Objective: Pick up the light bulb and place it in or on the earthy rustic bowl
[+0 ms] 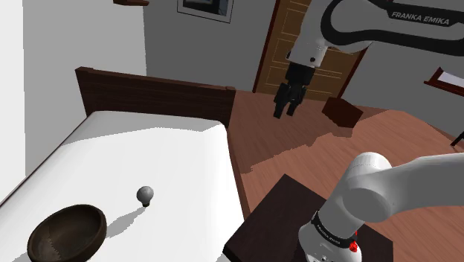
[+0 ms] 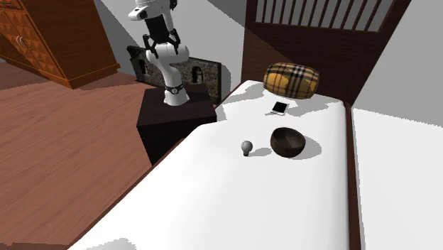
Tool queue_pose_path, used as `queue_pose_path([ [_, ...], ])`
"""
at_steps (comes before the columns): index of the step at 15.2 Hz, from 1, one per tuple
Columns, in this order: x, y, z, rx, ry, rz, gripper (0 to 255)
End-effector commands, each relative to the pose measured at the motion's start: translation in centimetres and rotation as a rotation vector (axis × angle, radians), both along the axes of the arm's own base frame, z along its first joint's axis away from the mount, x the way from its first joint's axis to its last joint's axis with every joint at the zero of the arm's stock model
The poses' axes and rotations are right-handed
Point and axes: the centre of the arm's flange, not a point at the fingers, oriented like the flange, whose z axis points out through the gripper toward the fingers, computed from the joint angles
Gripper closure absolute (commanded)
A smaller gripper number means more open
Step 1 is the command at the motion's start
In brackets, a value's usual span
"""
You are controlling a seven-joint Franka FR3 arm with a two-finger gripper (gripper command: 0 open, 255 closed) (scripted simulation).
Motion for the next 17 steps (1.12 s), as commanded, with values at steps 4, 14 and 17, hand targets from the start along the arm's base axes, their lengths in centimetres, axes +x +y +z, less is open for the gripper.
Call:
queue_pose_path([
  [4,2.1,2.0,-2.7,0.011,0.002,-0.003,0],
  [14,9.0,8.7,-11.4,0.046,0.007,-0.014,0],
  [17,11.1,10.7,-14.0,0.056,0.009,-0.017,0],
])
